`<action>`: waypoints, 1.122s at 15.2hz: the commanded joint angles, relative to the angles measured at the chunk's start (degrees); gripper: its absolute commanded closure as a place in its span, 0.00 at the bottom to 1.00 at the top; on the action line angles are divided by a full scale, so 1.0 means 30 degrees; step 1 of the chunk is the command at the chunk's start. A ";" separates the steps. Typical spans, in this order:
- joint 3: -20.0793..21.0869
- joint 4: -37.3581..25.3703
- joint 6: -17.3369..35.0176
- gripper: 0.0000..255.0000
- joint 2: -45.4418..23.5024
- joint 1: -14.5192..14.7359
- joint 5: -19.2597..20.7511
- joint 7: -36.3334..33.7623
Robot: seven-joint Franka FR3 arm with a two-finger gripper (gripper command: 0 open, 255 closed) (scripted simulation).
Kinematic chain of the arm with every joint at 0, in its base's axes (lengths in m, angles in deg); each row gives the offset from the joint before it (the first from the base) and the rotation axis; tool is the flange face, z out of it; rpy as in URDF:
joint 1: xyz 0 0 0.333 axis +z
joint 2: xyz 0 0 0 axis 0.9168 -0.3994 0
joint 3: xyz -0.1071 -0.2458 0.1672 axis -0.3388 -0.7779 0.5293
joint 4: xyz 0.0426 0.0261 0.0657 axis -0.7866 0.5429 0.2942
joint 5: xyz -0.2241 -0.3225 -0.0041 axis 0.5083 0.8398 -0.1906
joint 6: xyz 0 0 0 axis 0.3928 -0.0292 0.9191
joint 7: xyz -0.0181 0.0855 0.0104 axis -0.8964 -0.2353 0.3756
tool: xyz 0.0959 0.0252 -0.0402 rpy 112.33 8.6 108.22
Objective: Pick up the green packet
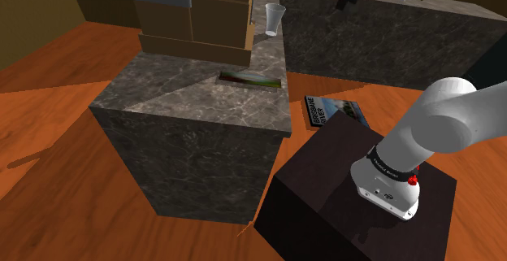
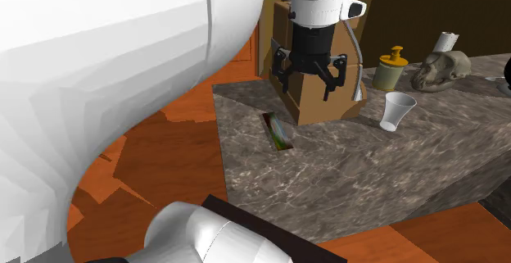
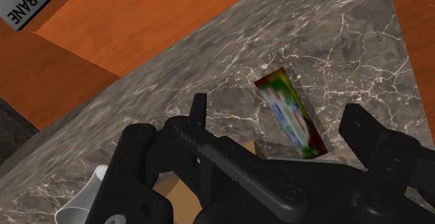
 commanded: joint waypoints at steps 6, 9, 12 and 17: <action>0.0118 0.0804 0.2708 0.00 -0.2251 0.0709 -0.0179 0.0759; 0.0210 0.1033 0.4275 0.00 -0.3800 0.1130 -0.0295 0.1224; 0.0332 0.1071 0.5778 0.00 -0.5475 0.1531 -0.0422 0.1699; 0.0596 0.0724 0.8088 0.00 -0.8482 0.2160 -0.0633 0.2490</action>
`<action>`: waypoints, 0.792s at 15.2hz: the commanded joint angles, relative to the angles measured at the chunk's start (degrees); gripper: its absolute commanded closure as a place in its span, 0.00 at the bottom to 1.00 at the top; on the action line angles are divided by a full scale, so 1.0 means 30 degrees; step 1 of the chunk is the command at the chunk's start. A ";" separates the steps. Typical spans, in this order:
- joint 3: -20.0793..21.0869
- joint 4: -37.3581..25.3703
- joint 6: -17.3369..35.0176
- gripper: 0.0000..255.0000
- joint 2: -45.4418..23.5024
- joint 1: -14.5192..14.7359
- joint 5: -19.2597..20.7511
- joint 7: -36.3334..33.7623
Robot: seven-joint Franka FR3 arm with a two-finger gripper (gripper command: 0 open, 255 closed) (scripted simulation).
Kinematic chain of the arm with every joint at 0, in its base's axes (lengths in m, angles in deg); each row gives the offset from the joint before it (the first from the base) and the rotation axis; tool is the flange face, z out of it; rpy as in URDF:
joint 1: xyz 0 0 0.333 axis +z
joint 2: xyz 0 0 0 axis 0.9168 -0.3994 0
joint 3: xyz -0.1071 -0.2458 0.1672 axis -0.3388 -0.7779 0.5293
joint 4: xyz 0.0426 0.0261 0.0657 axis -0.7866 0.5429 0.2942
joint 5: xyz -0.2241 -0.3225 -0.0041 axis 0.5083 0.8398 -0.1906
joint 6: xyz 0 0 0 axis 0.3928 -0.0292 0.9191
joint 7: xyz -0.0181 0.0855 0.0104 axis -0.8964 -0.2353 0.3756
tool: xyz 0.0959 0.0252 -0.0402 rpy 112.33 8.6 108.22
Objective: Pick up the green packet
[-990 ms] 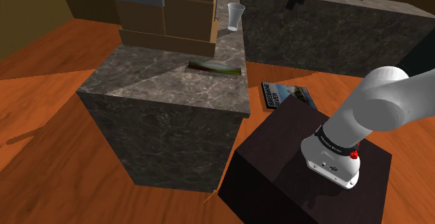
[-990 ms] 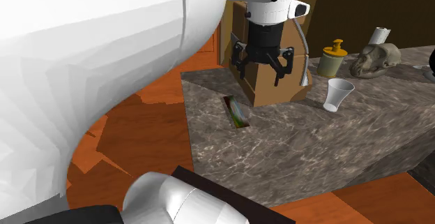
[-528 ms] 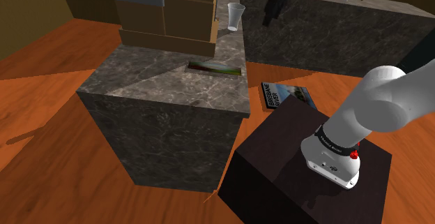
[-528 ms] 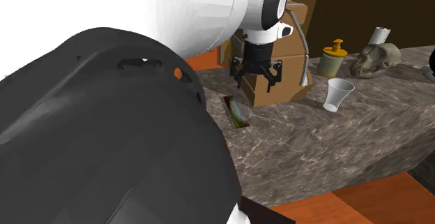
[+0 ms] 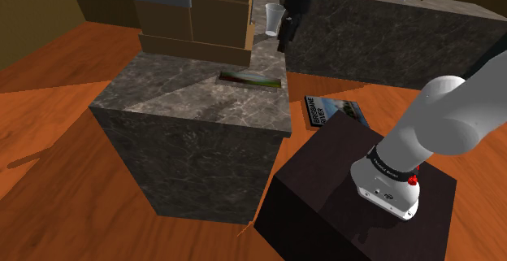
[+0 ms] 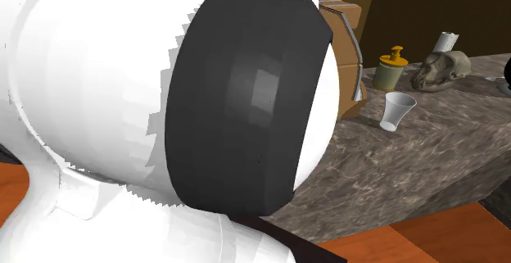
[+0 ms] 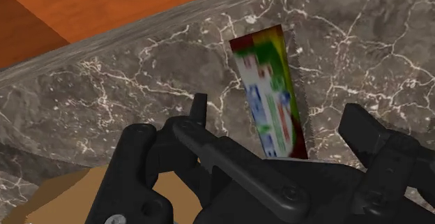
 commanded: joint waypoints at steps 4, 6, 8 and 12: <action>0.0358 -0.0829 0.1996 0.00 -0.3153 0.0603 -0.0192 0.0746; 0.0521 -0.1259 0.2725 0.00 -0.4452 0.0810 -0.0240 0.1039; 0.0695 -0.1762 0.3394 0.00 -0.5763 0.1007 -0.0264 0.1317; 0.0820 -0.1911 0.4309 0.00 -0.6919 0.1130 -0.0261 0.1490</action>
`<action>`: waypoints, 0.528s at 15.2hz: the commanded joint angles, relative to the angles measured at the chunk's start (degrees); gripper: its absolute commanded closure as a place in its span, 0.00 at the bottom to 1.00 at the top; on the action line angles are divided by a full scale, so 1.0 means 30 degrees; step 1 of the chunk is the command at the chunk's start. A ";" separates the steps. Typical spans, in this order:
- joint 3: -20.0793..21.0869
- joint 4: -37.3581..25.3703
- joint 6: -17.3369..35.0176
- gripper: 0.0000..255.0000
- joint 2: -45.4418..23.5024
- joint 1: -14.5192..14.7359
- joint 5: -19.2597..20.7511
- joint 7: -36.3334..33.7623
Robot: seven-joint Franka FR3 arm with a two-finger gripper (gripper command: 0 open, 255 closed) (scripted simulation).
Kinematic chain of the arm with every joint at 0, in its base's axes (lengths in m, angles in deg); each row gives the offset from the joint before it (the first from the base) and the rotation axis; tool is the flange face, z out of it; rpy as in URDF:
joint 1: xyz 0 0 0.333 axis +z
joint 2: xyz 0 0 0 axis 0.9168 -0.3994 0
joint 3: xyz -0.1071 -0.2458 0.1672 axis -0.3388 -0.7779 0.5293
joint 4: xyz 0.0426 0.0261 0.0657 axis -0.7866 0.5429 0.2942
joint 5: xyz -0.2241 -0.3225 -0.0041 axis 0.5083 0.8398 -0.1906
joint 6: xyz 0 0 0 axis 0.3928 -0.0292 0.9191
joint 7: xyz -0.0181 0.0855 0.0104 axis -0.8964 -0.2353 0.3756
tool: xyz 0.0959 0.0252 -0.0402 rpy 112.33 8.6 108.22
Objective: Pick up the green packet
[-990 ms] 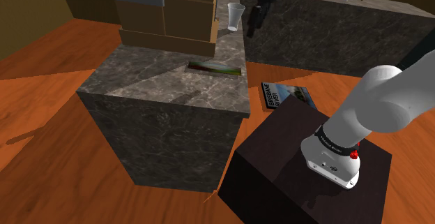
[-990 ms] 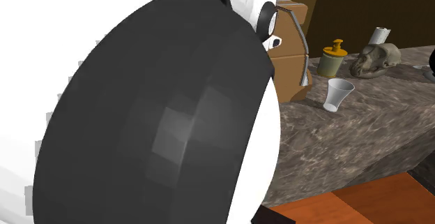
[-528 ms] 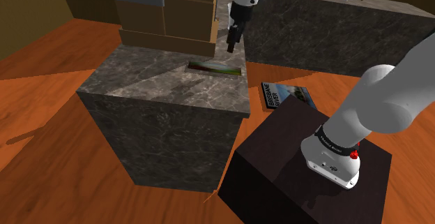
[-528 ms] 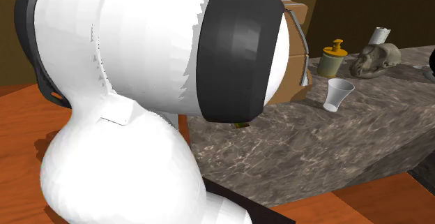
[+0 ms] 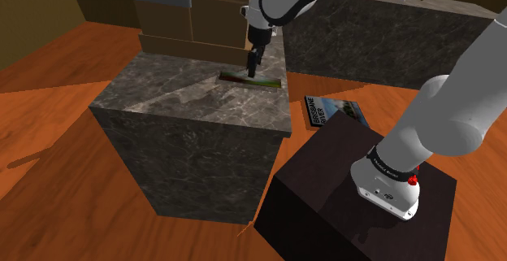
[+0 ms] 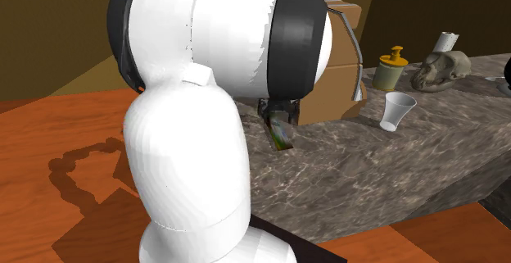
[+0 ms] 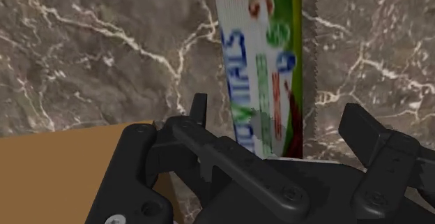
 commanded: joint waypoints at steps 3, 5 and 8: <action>0.0011 0.0373 0.1071 0.00 -0.0694 0.0011 0.0008 0.0027; 0.0011 0.0608 0.1713 0.00 -0.1102 0.0011 0.0013 0.0023; 0.0023 0.0543 0.1701 1.00 -0.1155 0.0024 0.0012 -0.0002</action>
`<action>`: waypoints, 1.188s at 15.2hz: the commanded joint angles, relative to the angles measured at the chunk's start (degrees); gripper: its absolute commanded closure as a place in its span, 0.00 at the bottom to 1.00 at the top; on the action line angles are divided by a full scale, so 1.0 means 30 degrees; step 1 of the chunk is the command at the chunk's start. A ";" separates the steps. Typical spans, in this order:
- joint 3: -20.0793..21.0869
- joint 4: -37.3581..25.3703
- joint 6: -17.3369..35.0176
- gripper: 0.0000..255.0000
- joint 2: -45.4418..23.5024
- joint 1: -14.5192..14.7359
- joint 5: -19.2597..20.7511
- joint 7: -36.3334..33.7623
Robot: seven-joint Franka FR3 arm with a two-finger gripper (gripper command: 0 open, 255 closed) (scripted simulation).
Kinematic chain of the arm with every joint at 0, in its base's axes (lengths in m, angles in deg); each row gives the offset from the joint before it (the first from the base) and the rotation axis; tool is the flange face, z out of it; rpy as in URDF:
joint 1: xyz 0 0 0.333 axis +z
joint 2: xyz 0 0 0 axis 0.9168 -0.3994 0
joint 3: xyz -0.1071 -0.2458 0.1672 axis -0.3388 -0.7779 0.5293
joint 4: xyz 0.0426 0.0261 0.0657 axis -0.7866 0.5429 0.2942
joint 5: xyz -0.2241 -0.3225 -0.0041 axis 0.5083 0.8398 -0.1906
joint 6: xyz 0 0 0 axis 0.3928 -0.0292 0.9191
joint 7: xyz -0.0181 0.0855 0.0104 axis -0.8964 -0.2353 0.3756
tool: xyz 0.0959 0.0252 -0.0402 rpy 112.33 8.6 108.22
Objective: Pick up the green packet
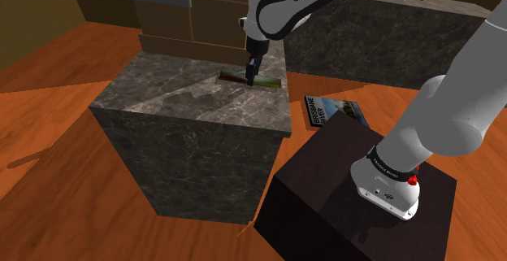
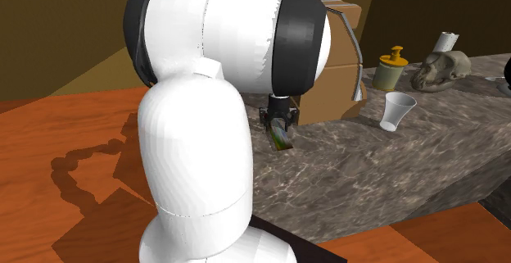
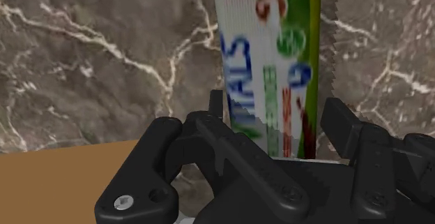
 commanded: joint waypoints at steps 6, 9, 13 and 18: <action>0.0010 -0.0021 0.0038 1.00 -0.0076 0.0012 0.0000 -0.0023; -0.0005 0.0074 0.0061 1.00 -0.0003 -0.0006 -0.0001 0.0011; -0.0005 -0.0303 -0.0938 1.00 0.0619 -0.0007 -0.0008 0.0017; -0.0005 -0.0866 -0.2194 1.00 0.1311 -0.0007 -0.0015 0.0023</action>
